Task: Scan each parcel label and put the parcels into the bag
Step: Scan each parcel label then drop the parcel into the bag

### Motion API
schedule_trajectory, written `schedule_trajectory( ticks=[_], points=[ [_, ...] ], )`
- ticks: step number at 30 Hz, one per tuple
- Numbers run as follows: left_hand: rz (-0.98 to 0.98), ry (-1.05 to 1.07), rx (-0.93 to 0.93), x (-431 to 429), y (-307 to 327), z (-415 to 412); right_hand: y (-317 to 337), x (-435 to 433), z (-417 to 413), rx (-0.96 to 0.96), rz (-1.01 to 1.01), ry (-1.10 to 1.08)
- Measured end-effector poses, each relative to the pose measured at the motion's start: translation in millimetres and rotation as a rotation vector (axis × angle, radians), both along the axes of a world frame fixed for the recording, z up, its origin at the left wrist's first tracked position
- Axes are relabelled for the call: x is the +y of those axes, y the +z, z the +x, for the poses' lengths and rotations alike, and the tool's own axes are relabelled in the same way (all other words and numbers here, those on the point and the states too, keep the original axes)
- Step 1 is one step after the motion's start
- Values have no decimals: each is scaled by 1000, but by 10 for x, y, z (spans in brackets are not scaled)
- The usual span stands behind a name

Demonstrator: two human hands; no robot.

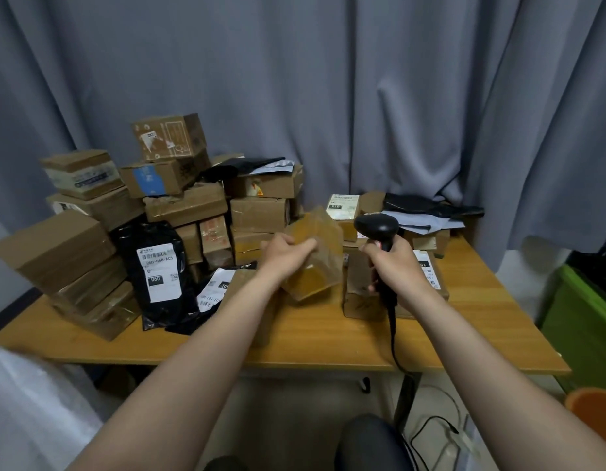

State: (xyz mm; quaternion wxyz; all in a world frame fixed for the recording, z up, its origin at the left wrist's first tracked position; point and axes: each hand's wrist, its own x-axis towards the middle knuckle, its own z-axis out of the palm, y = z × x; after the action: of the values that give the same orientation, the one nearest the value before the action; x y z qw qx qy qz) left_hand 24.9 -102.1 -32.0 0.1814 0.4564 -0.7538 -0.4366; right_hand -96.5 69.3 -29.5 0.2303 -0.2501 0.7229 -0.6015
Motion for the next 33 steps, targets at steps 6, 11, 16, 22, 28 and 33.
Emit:
schedule_trajectory(
  ticks=[6, 11, 16, 22, 28, 33],
  points=[
    [240, -9, 352, 23, 414, 409, 152, -167, 213, -25, -149, -47],
    [438, -82, 522, 40, 608, 678, 268, -287, 395, -26, -167, -1],
    [476, -141, 588, 53, 663, 821, 384, -330, 577, -52, -194, 32],
    [167, -95, 511, 85, 715, 942, 492, -285, 660, 148, -198, -8],
    [92, -99, 322, 50, 708, 1009, 466, -300, 729, 292, -188, 37],
    [59, -121, 236, 66, 685, 1009, 439, -330, 821, 411, -166, 59]
  ],
)
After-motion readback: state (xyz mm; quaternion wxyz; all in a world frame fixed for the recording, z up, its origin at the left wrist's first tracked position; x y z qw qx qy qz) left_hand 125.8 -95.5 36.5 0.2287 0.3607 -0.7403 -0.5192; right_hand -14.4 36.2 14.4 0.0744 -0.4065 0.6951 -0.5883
